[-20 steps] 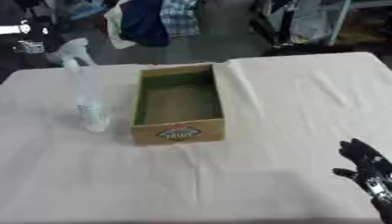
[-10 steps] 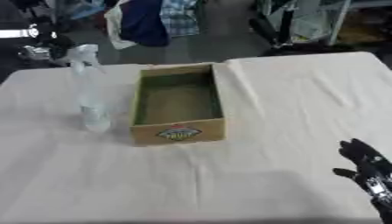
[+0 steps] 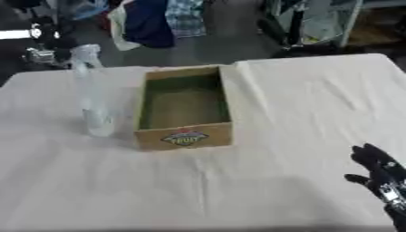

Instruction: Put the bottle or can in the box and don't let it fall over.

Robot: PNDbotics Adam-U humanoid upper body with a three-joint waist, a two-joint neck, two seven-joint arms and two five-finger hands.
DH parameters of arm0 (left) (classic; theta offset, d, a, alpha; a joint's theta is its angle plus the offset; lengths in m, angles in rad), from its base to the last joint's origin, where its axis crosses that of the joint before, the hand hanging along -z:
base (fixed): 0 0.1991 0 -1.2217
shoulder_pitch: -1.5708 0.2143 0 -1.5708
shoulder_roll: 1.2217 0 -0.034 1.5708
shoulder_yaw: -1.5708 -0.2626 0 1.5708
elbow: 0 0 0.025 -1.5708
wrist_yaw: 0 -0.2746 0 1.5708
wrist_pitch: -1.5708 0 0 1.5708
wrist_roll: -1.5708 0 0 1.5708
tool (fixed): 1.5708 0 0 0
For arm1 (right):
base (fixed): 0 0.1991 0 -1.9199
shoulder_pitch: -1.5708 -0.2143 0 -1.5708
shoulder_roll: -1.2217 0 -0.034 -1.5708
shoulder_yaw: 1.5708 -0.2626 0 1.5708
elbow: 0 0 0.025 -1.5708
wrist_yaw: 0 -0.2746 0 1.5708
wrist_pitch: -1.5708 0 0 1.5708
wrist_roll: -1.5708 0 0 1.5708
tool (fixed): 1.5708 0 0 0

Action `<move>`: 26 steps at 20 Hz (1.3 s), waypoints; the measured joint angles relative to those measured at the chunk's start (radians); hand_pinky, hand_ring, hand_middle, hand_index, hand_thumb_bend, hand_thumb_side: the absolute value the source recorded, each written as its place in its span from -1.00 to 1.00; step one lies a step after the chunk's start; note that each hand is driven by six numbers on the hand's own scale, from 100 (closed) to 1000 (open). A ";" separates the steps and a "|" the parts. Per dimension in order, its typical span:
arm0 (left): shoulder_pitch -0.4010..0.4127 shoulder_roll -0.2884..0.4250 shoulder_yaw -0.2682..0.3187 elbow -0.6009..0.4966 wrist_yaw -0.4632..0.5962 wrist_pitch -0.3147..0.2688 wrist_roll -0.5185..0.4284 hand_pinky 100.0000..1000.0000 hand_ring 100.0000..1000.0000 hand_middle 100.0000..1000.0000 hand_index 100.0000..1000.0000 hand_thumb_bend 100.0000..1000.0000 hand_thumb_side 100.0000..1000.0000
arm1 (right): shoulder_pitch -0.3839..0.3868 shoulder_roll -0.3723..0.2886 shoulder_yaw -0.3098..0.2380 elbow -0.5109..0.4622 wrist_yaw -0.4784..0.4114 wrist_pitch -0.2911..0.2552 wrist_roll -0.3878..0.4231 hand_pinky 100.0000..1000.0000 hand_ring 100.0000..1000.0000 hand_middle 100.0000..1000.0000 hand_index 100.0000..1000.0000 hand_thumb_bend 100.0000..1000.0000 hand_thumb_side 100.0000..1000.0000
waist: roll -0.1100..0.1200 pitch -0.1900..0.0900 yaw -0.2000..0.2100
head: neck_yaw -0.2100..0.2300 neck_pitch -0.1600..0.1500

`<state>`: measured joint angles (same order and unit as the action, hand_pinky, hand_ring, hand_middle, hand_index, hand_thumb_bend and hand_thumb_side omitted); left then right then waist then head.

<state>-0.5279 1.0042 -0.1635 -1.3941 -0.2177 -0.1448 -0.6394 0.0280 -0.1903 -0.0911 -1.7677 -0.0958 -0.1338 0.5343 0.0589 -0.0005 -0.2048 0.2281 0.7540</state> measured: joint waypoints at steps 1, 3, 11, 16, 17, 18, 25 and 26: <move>0.000 0.000 -0.001 0.000 -0.005 0.000 0.004 0.59 0.78 0.53 0.82 -0.61 0.76 | 0.000 0.000 0.000 0.000 0.000 0.000 0.000 0.58 1.00 0.89 1.00 -1.00 0.31 | 0.000 0.000 0.000 | 0.000 0.000; -0.001 0.000 -0.004 0.000 -0.014 0.000 0.008 0.59 0.73 0.52 0.82 -0.65 0.73 | 0.000 0.000 0.000 0.000 0.000 0.000 0.000 0.58 1.00 0.89 1.00 -1.00 0.31 | 0.000 0.000 0.000 | 0.000 0.000; -0.001 0.000 -0.006 0.001 -0.056 -0.001 0.013 0.54 0.44 0.36 0.73 -0.94 0.44 | 0.000 0.000 0.000 0.000 0.000 0.000 0.001 0.59 1.00 0.89 1.00 -1.00 0.32 | 0.000 0.000 -0.001 | 0.000 0.000; 0.000 0.000 -0.006 0.001 -0.066 -0.008 0.033 0.48 0.27 0.21 0.62 -1.00 0.28 | 0.000 0.000 0.000 0.000 0.000 0.001 0.001 0.59 1.00 0.89 1.00 -1.00 0.32 | 0.000 0.000 -0.001 | 0.000 0.000; 0.000 0.000 -0.006 0.001 -0.066 -0.010 0.037 0.47 0.25 0.18 0.61 -1.00 0.26 | 0.000 0.000 0.000 0.000 0.000 0.001 0.001 0.59 1.00 0.89 1.00 -1.00 0.32 | 0.000 0.000 -0.001 | 0.000 0.000; 0.000 0.000 -0.006 0.001 -0.066 -0.011 0.041 0.46 0.23 0.16 0.59 -1.00 0.25 | 0.000 0.000 0.000 0.000 0.000 0.001 0.001 0.59 1.00 0.89 1.00 -1.00 0.32 | 0.000 0.000 -0.001 | 0.000 0.000; 0.000 0.000 -0.005 0.007 -0.056 -0.018 0.074 0.38 0.10 0.00 0.46 -1.00 0.15 | -0.001 0.000 0.000 0.000 0.000 0.001 0.002 0.59 1.00 0.89 1.00 -1.00 0.32 | 0.000 0.001 -0.001 | 0.000 0.000; 0.000 0.000 -0.006 0.007 -0.054 -0.019 0.078 0.37 0.07 -0.02 0.44 -1.00 0.13 | -0.001 0.000 0.000 0.000 0.000 0.001 0.002 0.59 1.00 0.89 1.00 -1.00 0.32 | 0.000 0.001 -0.002 | 0.000 0.000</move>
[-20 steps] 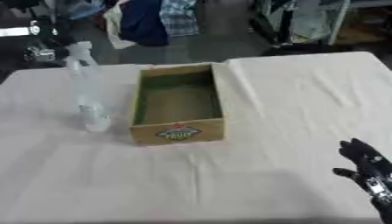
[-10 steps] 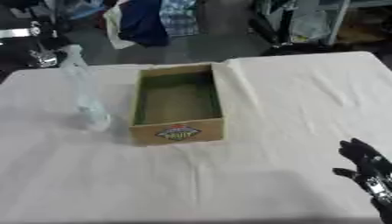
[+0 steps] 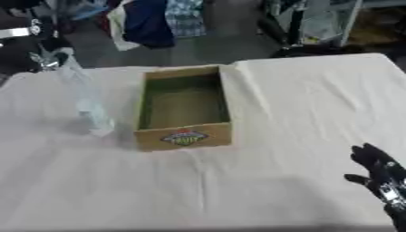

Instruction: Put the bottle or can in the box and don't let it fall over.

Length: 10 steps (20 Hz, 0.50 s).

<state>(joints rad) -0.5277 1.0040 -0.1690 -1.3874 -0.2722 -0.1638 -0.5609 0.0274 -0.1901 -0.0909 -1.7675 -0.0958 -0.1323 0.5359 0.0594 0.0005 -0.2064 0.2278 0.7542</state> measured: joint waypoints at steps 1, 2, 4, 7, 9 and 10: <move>0.000 0.000 0.000 0.000 0.003 0.000 0.005 0.35 0.06 -0.04 0.42 -1.00 0.11 | 0.000 0.000 0.000 0.000 0.000 0.000 0.000 0.59 1.00 0.89 1.00 -1.00 0.32 | 0.000 0.000 0.000 | 0.000 0.000; 0.000 0.000 0.000 0.000 0.006 -0.002 0.009 0.35 0.05 -0.05 0.42 -1.00 0.10 | 0.000 0.000 0.000 0.000 0.000 0.000 0.000 0.59 1.00 0.89 1.00 -1.00 0.32 | 0.000 0.000 0.000 | 0.000 0.000; 0.000 0.000 0.000 0.000 0.010 -0.002 0.016 0.34 0.04 -0.07 0.40 -1.00 0.02 | 0.000 0.000 0.000 0.000 0.000 0.000 0.000 0.59 1.00 0.89 1.00 -1.00 0.32 | 0.000 0.000 -0.001 | 0.000 0.000; 0.000 0.000 0.000 0.000 0.012 -0.004 0.019 0.40 0.12 0.02 0.48 -1.00 0.05 | 0.000 0.000 0.000 0.000 0.000 0.000 0.000 0.59 1.00 0.89 1.00 -1.00 0.32 | 0.000 0.001 -0.001 | 0.000 0.000; 0.000 0.000 0.000 0.000 0.012 -0.005 0.014 0.48 0.24 0.17 0.59 -1.00 0.25 | 0.000 0.000 0.000 0.000 0.000 0.000 0.000 0.59 1.00 0.89 1.00 -1.00 0.32 | 0.000 0.001 -0.002 | 0.000 0.000; 0.000 0.000 -0.001 0.000 0.012 -0.006 0.007 0.50 0.27 0.21 0.62 -1.00 0.27 | 0.000 0.000 0.000 0.000 0.000 0.000 0.000 0.59 1.00 0.89 1.00 -1.00 0.32 | 0.000 0.001 -0.002 | 0.000 0.000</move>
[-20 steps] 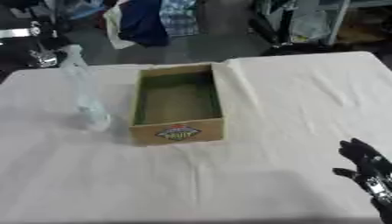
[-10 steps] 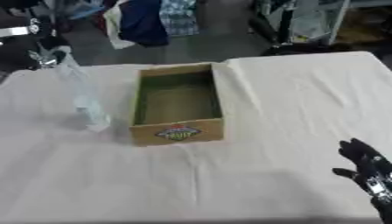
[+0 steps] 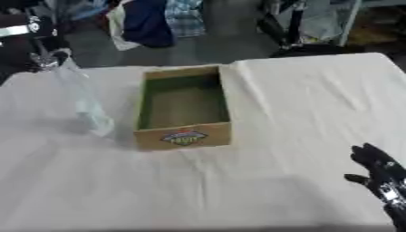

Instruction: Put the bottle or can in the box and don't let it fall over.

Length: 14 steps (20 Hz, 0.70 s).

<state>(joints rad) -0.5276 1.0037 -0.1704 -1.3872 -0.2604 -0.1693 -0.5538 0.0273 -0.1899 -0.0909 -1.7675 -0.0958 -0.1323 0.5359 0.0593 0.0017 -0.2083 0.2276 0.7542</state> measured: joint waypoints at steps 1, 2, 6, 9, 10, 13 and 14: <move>0.000 0.000 -0.002 0.000 0.000 0.000 -0.011 0.51 0.30 0.25 0.65 -0.94 0.31 | 0.000 0.000 0.000 0.000 0.000 0.000 0.000 0.59 1.00 0.89 1.00 -1.00 0.32 | 0.000 0.000 0.000 | 0.000 0.000; 0.000 0.000 -0.004 0.000 0.000 0.000 -0.023 0.52 0.33 0.29 0.68 -0.93 0.33 | 0.000 0.000 0.000 0.000 0.000 0.000 0.000 0.59 1.00 0.89 1.00 -1.00 0.32 | 0.000 0.000 -0.001 | 0.000 0.000; 0.000 0.000 -0.005 0.000 0.000 0.002 -0.062 0.54 0.38 0.35 0.72 -0.89 0.34 | 0.000 0.000 0.000 0.000 0.000 0.000 0.000 0.59 1.00 0.89 1.00 -1.00 0.32 | 0.000 0.000 -0.001 | 0.000 0.000; 0.000 0.000 -0.005 0.000 0.000 0.002 -0.076 0.56 0.39 0.38 0.73 -0.90 0.30 | 0.000 0.000 0.000 0.000 0.000 0.000 0.000 0.59 1.00 0.89 1.00 -1.00 0.32 | 0.000 0.000 -0.001 | 0.000 0.000; 0.000 0.000 -0.005 0.000 0.000 0.002 -0.079 0.56 0.39 0.38 0.73 -0.91 0.28 | 0.000 0.000 0.000 0.000 0.000 0.000 0.000 0.59 1.00 0.89 1.00 -1.00 0.32 | 0.000 0.000 -0.001 | 0.000 0.000; 0.000 0.000 -0.005 0.000 -0.002 -0.001 -0.083 0.56 0.39 0.38 0.73 -0.91 0.25 | 0.000 0.000 0.000 0.000 0.000 0.000 0.000 0.59 1.00 0.89 1.00 -1.00 0.32 | 0.000 0.000 -0.001 | 0.000 0.000; 0.000 0.000 -0.005 0.000 -0.002 -0.001 -0.084 0.55 0.38 0.37 0.72 -0.93 0.24 | 0.000 0.000 0.000 0.000 0.000 0.000 0.000 0.59 1.00 0.89 1.00 -1.00 0.32 | 0.000 0.000 -0.001 | 0.000 0.000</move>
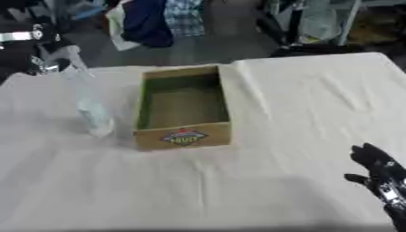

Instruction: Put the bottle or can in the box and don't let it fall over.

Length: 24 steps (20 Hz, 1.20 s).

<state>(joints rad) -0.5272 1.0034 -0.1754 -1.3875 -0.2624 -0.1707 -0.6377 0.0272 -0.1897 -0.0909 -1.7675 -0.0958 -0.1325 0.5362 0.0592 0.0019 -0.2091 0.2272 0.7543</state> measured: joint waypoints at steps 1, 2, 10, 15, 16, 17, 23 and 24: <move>0.000 0.000 0.000 0.000 0.000 0.000 0.000 0.54 0.36 0.33 0.70 -0.96 0.20 | 0.000 0.000 0.000 0.000 0.000 0.000 0.000 0.59 1.00 0.89 1.00 -1.00 0.32 | 0.000 0.000 0.000 | 0.000 0.000; 0.000 0.000 0.000 0.000 -0.001 0.000 0.000 0.53 0.35 0.32 0.70 -0.97 0.19 | 0.000 0.000 0.000 0.000 0.000 0.000 0.000 0.59 1.00 0.89 1.00 -1.00 0.32 | 0.000 0.000 0.000 | 0.000 0.000; 0.000 -0.001 -0.006 0.000 -0.004 -0.006 0.019 0.40 0.16 0.11 0.54 -1.00 -0.10 | 0.000 0.000 0.000 0.000 0.000 0.000 0.000 0.59 1.00 0.88 1.00 -1.00 0.33 | 0.000 0.001 -0.002 | 0.000 0.000; -0.001 -0.002 -0.007 0.000 -0.012 -0.011 0.032 0.29 0.03 -0.03 0.44 -1.00 -0.33 | 0.000 0.000 0.000 0.000 0.000 0.000 0.000 0.59 1.00 0.88 1.00 -1.00 0.33 | 0.000 0.001 -0.003 | 0.000 0.001; -0.001 -0.002 -0.007 0.000 -0.013 -0.011 0.035 0.27 0.00 -0.06 0.41 -1.00 -0.36 | 0.000 0.000 0.000 0.000 0.000 0.000 0.000 0.59 1.00 0.88 1.00 -1.00 0.34 | 0.000 0.001 -0.003 | 0.000 0.001; -0.001 -0.004 -0.008 0.000 -0.014 -0.012 0.039 0.24 -0.02 -0.09 0.39 -1.00 -0.38 | 0.000 0.000 0.000 0.000 0.000 0.000 0.000 0.59 1.00 0.88 1.00 -1.00 0.34 | 0.000 0.001 -0.003 | 0.000 0.001; -0.002 -0.009 -0.010 0.000 -0.022 -0.016 0.066 0.15 -0.12 -0.20 0.29 -1.00 -0.46 | 0.000 0.000 0.000 0.000 0.000 0.000 0.000 0.59 1.00 0.88 1.00 -1.00 0.34 | 0.000 0.001 -0.003 | -0.001 0.001; -0.002 -0.009 -0.010 -0.001 -0.022 -0.016 0.071 0.15 -0.12 -0.20 0.29 -1.00 -0.47 | 0.000 0.000 0.000 0.000 0.000 0.000 0.000 0.59 1.00 0.88 1.00 -1.00 0.34 | 0.000 0.001 -0.003 | -0.001 0.001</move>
<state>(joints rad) -0.5288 0.9939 -0.1850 -1.3881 -0.2841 -0.1863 -0.5666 0.0268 -0.1894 -0.0909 -1.7671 -0.0957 -0.1321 0.5366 0.0593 0.0026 -0.2123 0.2266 0.7551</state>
